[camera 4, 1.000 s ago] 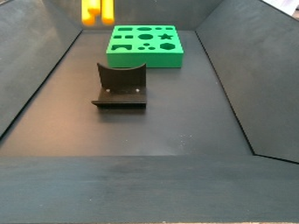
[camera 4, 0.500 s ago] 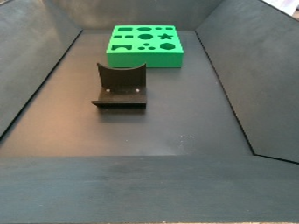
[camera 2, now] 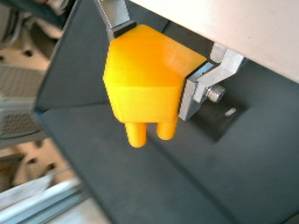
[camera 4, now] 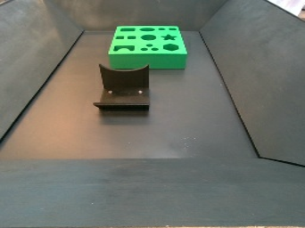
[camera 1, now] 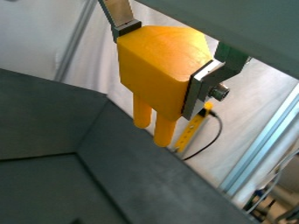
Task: Pick up the 3 prong object. Move up. Place the 3 prong object on the fixture. Regrasp the 3 prong object. Move to above the board. Insert the 3 prong object.
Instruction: Move to above the board.
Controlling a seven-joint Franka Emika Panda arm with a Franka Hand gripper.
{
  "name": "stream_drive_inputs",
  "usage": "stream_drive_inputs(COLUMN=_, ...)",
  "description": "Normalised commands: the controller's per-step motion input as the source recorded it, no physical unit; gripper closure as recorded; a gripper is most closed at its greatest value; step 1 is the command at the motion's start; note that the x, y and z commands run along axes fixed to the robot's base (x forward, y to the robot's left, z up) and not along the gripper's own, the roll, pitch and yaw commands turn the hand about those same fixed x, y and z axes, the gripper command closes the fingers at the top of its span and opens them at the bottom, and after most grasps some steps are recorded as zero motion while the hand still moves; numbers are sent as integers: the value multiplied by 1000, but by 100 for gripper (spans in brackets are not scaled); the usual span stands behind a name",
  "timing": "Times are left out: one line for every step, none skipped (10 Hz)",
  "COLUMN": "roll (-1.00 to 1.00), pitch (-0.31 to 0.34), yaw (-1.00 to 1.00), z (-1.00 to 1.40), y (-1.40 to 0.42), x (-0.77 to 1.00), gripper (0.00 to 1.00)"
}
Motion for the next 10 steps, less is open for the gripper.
stream_drive_inputs(roll=-1000, pitch=-54, yaw=-81, z=-56, y=-1000, x=-665, gripper=100)
stream_drive_inputs(roll=-1000, pitch=-70, yaw=-79, z=-75, y=-1000, x=-695, gripper=100)
stream_drive_inputs(roll=-1000, pitch=-79, yaw=-82, z=-64, y=-1000, x=-706, gripper=100)
stream_drive_inputs(roll=-1000, pitch=-93, yaw=-85, z=-63, y=-1000, x=-738, gripper=100)
stream_drive_inputs(roll=-1000, pitch=-99, yaw=-87, z=-73, y=-1000, x=-764, gripper=100)
stream_drive_inputs(roll=-1000, pitch=-115, yaw=-92, z=-57, y=-1000, x=-816, gripper=100)
stream_drive_inputs(roll=-1000, pitch=-123, yaw=-93, z=-65, y=-1000, x=-852, gripper=100)
stream_drive_inputs(roll=-1000, pitch=-152, yaw=-94, z=-44, y=-709, x=-688, gripper=100)
stream_drive_inputs(roll=-1000, pitch=-158, yaw=-95, z=-27, y=-523, x=-550, gripper=100)
stream_drive_inputs(roll=-861, pitch=-154, yaw=-71, z=-18, y=-168, x=-277, gripper=100)
